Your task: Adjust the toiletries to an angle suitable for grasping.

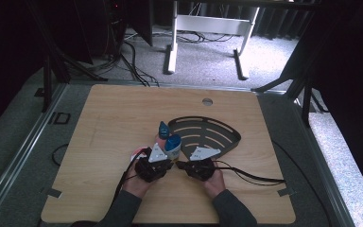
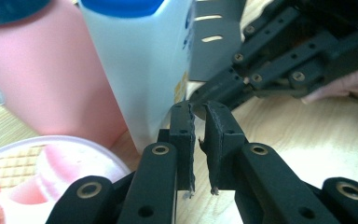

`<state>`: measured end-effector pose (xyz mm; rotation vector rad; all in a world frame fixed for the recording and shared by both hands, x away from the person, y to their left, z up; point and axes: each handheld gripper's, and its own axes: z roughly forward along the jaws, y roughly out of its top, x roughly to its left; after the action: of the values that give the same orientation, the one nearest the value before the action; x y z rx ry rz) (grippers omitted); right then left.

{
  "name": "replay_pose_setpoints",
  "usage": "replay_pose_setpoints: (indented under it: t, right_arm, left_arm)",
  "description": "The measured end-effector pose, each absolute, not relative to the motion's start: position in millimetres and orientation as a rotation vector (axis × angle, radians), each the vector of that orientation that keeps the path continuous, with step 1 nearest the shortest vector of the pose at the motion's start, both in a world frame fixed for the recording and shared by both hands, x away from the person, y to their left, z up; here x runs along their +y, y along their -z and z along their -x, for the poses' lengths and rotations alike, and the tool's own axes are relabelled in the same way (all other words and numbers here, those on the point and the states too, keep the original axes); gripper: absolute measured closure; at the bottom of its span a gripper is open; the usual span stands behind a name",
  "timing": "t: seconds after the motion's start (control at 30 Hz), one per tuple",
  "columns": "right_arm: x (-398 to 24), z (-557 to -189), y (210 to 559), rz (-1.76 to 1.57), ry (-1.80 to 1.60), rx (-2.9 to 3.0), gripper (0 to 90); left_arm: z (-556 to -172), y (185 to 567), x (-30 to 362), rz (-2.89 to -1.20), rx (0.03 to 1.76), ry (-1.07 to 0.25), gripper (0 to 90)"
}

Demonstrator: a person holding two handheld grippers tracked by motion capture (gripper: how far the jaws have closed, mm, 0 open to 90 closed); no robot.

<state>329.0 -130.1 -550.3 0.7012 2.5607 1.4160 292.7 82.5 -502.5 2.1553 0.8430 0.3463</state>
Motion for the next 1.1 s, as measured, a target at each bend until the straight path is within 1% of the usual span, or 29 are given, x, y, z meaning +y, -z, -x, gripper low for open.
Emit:
replay_pose_setpoints:
  t: [0.3, 0.5, 0.67, 0.73, 0.93, 1.1]
  right_arm:
    - [-128, -336, 551, -0.723, -1.410, 2.560, 89.8]
    - [-123, -340, 549, -0.719, -1.393, 2.551, 89.8]
    - [-123, -343, 547, -0.726, -1.341, 2.539, 89.7]
    - [-127, -343, 546, -0.721, -1.327, 2.539, 89.4]
    - [-145, -339, 544, -0.727, -1.310, 2.548, 84.3]
    - [-163, -330, 543, -0.709, -1.252, 2.554, 81.5]
  left_arm:
    - [-305, 498, 93, -2.134, 0.918, -0.391, 82.2]
    - [-309, 498, 92, -2.141, 0.920, -0.391, 81.8]
    - [-308, 495, 97, -2.122, 0.902, -0.389, 79.7]
    - [-308, 493, 101, -2.107, 0.901, -0.395, 78.9]
    - [-305, 487, 111, -2.080, 0.885, -0.414, 77.6]
    - [-304, 487, 118, -2.095, 0.865, -0.424, 76.3]
